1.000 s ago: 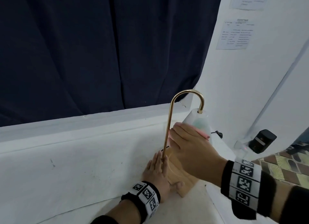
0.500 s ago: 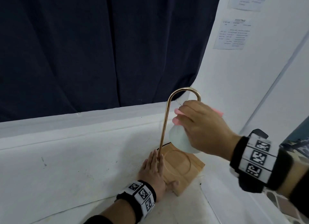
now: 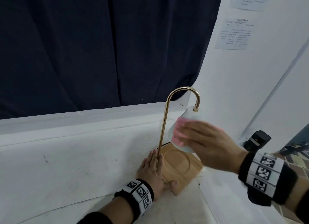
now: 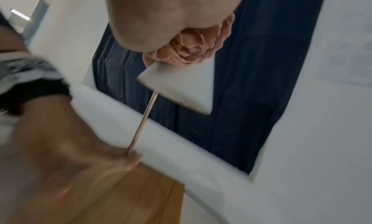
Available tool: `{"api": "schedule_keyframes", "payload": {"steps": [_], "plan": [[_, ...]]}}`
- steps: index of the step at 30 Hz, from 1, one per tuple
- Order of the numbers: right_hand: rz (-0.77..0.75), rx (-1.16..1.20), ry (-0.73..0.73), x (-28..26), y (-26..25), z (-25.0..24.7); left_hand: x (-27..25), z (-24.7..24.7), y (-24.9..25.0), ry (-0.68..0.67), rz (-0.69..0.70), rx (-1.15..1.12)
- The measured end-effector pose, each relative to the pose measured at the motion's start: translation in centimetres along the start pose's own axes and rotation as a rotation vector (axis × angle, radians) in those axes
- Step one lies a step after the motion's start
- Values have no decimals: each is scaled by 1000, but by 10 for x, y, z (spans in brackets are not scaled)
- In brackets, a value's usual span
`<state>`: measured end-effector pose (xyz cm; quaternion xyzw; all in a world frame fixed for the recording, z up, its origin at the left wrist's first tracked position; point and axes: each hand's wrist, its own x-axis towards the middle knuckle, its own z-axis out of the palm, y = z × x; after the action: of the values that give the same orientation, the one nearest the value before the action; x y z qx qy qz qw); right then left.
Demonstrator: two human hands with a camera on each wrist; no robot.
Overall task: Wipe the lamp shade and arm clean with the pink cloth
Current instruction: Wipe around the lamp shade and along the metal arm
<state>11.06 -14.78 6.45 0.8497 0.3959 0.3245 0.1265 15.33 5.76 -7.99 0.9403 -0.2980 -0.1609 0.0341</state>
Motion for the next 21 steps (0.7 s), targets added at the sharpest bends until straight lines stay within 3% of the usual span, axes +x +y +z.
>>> {"api": "schedule_keyframes", "payload": {"steps": [3,6,9,12,16,21], "plan": [[112,-48,34,20,20,-17,-1,-1,2,0,-15,15],[219,-119,-36,41,16,-16,-2,-3,1,-13,-24,44],[215,-137,-145,47,-8,8,-2,-4,2,-27,-27,61],[98,-131,-274,26,-36,25,-1,-3,0,-34,-16,64],[-40,-16,-211,-13,-42,24,2,0,-3,-15,16,45],[-50,119,15,-19,-14,14,4,2,-4,-13,6,49]]}}
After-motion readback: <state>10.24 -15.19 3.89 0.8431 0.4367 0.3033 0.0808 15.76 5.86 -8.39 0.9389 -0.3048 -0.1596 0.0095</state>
